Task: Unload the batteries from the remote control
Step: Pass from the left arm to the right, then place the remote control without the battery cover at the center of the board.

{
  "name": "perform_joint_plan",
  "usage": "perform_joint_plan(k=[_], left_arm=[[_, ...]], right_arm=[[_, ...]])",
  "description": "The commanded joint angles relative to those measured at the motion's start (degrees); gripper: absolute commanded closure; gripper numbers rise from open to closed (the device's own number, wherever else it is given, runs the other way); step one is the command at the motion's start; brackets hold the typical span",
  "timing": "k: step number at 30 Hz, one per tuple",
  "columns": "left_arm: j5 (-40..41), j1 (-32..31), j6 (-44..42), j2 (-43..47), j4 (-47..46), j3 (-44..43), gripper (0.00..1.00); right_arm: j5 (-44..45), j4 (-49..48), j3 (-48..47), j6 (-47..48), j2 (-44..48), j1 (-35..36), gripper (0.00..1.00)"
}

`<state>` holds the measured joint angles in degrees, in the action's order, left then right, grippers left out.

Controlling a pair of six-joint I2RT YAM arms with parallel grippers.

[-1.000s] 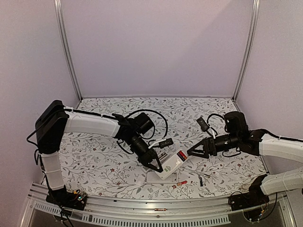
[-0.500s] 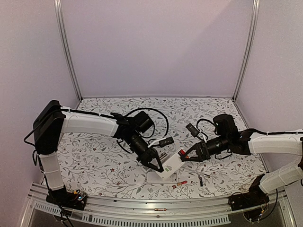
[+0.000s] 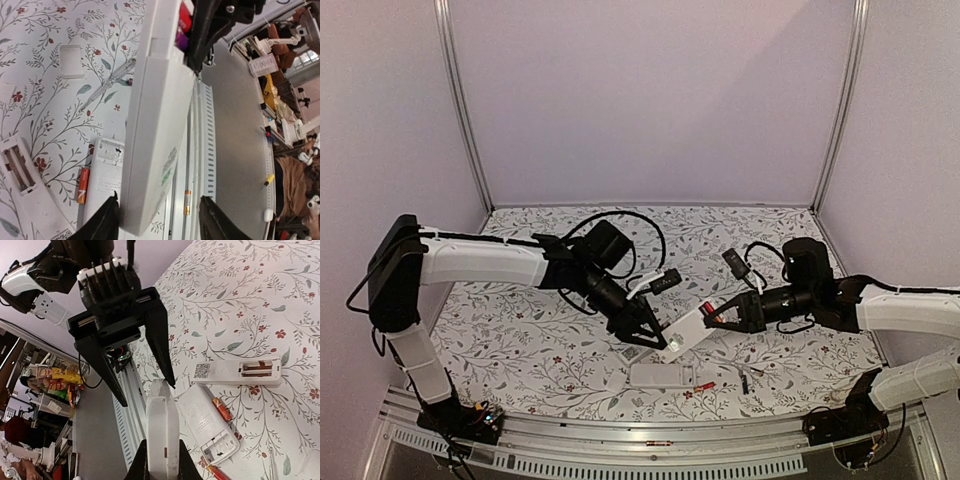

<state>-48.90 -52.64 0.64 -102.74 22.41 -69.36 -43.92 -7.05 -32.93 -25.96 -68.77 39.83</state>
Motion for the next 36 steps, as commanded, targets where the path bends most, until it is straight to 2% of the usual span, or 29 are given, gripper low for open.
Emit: perform_joint_plan(k=[1, 3, 8, 14, 17, 26, 30, 36], left_arm=[[9.7, 2.9, 10.2, 5.9, -11.9, 5.3, 0.39], [16.8, 4.0, 16.4, 8.3, -17.0, 9.7, 0.3], [32.3, 4.2, 27.3, 13.6, -25.2, 16.8, 0.28], [39.3, 4.3, 36.9, 19.5, -34.8, 25.3, 0.29], [39.6, 4.2, 39.0, 20.0, -37.2, 27.1, 0.3], [38.9, 4.2, 39.1, 19.3, -35.4, 27.0, 0.3], [38.8, 4.2, 39.2, 19.6, -35.6, 27.3, 0.3], [38.2, 4.2, 39.2, 19.4, -35.7, 27.3, 0.3]], right_arm=[[14.7, 2.2, 2.9, -4.5, 4.3, -2.0, 1.0], [19.9, 4.3, 3.6, -5.7, 5.3, -2.1, 1.0], [26.7, 5.6, 5.1, -10.3, 5.0, -2.2, 1.0], [27.1, 3.4, 5.7, -13.7, 1.2, -2.2, 1.0], [25.2, 2.3, 5.5, -15.0, -1.0, -2.2, 1.0], [22.2, -0.4, 5.4, -20.1, -5.2, -0.8, 1.0], [19.6, -5.4, 6.1, -24.7, -8.4, 0.3, 1.0], [20.4, -11.6, 5.9, -28.9, -13.0, 3.6, 0.97]])
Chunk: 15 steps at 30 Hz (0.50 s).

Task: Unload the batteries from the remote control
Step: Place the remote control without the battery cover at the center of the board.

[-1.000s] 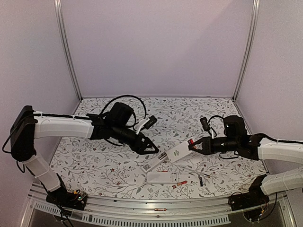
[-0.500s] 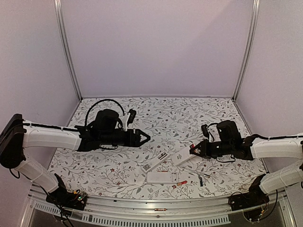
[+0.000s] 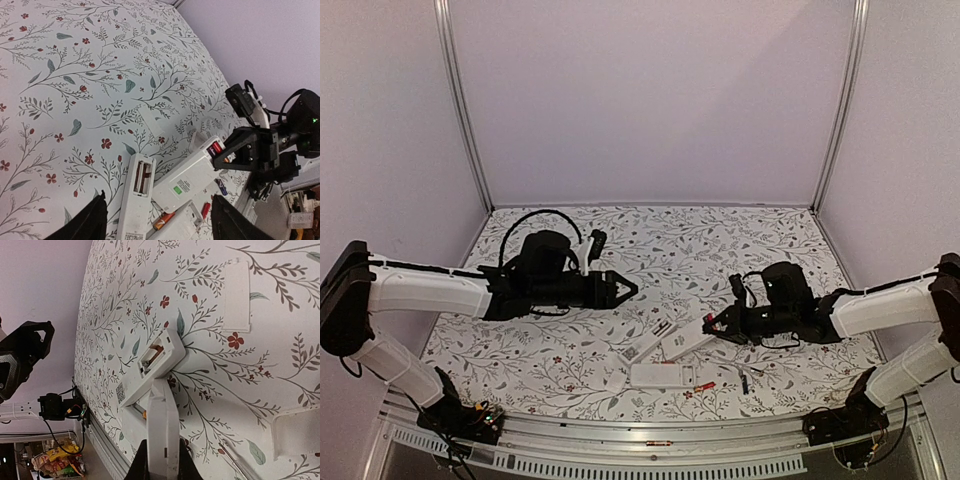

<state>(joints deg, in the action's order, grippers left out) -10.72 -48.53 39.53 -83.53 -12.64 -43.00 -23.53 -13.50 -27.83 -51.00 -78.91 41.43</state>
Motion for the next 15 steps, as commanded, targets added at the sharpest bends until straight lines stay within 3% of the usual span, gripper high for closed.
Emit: perform_joint_plan(k=[1, 9, 15], left_arm=[[0.0, 0.1, 0.2, 0.2, -0.7, 0.9, 0.3], [0.3, 0.1, 0.4, 0.9, -1.1, 1.7, 0.29], [0.8, 0.0, 0.6, 1.5, -1.0, 2.4, 0.29]], right_arm=[[0.1, -6.5, 0.6, -4.6, -4.1, 2.5, 0.96], [1.0, -8.1, -3.8, -5.1, -11.2, 5.9, 0.81], [6.1, -0.6, -4.6, -1.2, -7.9, 6.0, 0.51]])
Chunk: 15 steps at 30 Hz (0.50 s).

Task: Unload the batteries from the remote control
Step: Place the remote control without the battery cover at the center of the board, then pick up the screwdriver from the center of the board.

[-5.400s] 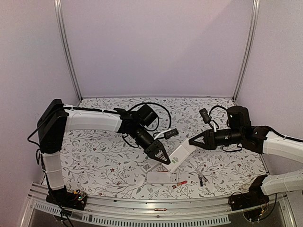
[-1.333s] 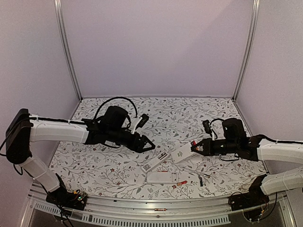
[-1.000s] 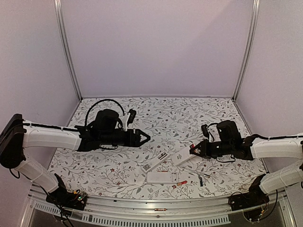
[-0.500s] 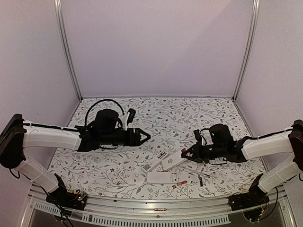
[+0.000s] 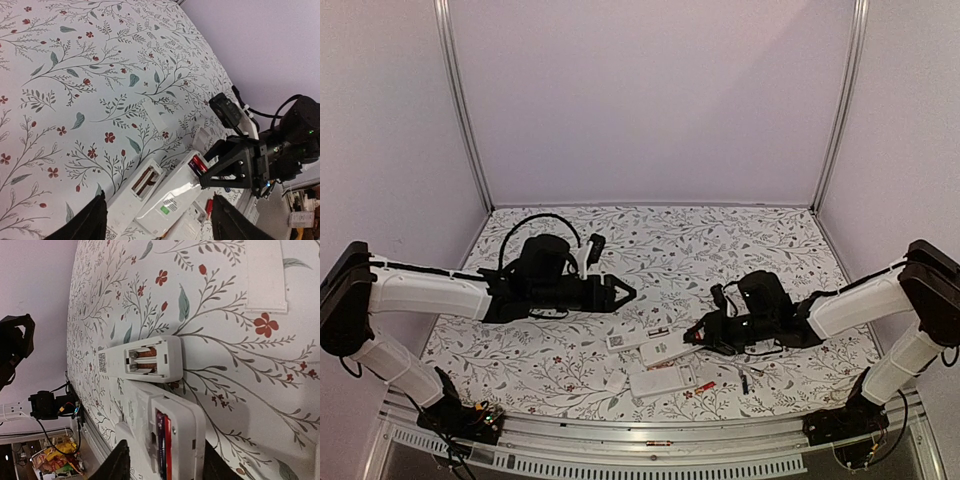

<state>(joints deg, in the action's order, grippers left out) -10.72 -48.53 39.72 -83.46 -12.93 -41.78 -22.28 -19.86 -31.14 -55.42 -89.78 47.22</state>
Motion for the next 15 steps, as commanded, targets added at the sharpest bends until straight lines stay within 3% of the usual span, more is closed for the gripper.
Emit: perform_joint_plan(k=[1, 4, 6, 15], left_arm=[[1.1, 0.0, 0.4, 1.7, -0.7, 1.3, 0.29], [1.5, 0.0, 0.4, 2.1, -0.8, 1.5, 0.29], [1.9, 0.0, 0.5, 2.2, -0.9, 1.6, 0.29], [3.2, -0.5, 1.4, 3.6, -1.9, 2.7, 0.29]], right_arm=[[6.5, 8.4, -1.6, 4.7, 4.8, 0.2, 0.45], [11.8, 16.8, -3.0, 9.2, 10.0, 0.2, 0.27], [14.9, 22.7, -3.5, 12.4, 13.9, 0.1, 0.21], [20.5, 39.8, 1.3, 14.5, 25.6, -1.3, 0.21]])
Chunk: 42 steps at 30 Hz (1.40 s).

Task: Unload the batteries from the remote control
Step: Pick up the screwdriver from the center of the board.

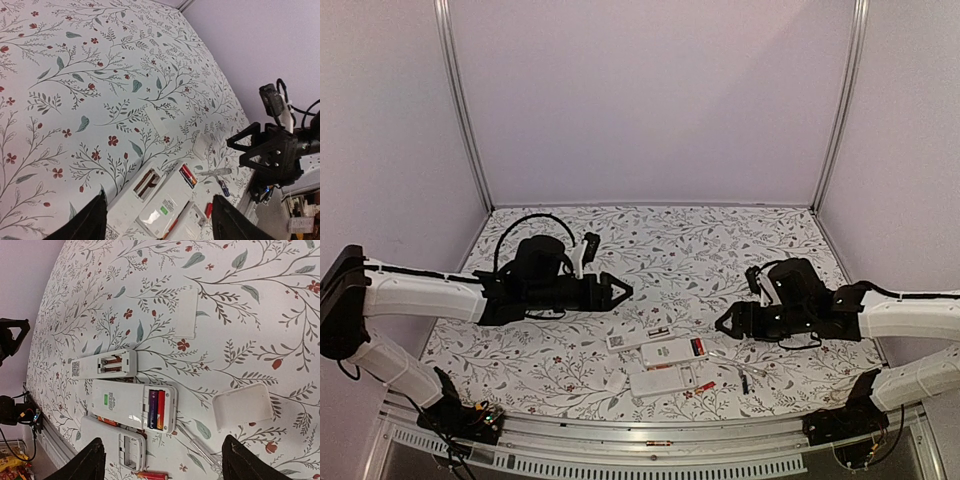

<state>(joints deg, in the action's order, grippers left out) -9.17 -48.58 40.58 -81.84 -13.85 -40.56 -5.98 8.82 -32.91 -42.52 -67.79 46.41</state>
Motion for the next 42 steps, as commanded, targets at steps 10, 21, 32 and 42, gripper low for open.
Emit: perform_joint_plan(k=[10, 21, 32, 42], left_arm=[[1.9, -1.3, 1.4, 3.3, -1.7, 2.2, 0.29], [2.5, -2.0, 1.5, 3.3, -1.1, 2.1, 0.29], [2.0, -2.0, 1.2, 2.9, -0.7, 1.9, 0.29], [1.9, -2.2, 1.0, 2.8, 0.2, 0.9, 0.29]], right_arm=[[5.6, 14.6, 7.6, -0.4, 6.3, -0.6, 0.25], [-0.8, 11.1, 9.5, 3.4, 3.0, -0.4, 0.56], [-2.3, 8.7, 9.1, 4.0, -1.1, 1.0, 0.68], [3.6, 9.6, 4.1, 6.3, -8.8, 3.9, 0.74]])
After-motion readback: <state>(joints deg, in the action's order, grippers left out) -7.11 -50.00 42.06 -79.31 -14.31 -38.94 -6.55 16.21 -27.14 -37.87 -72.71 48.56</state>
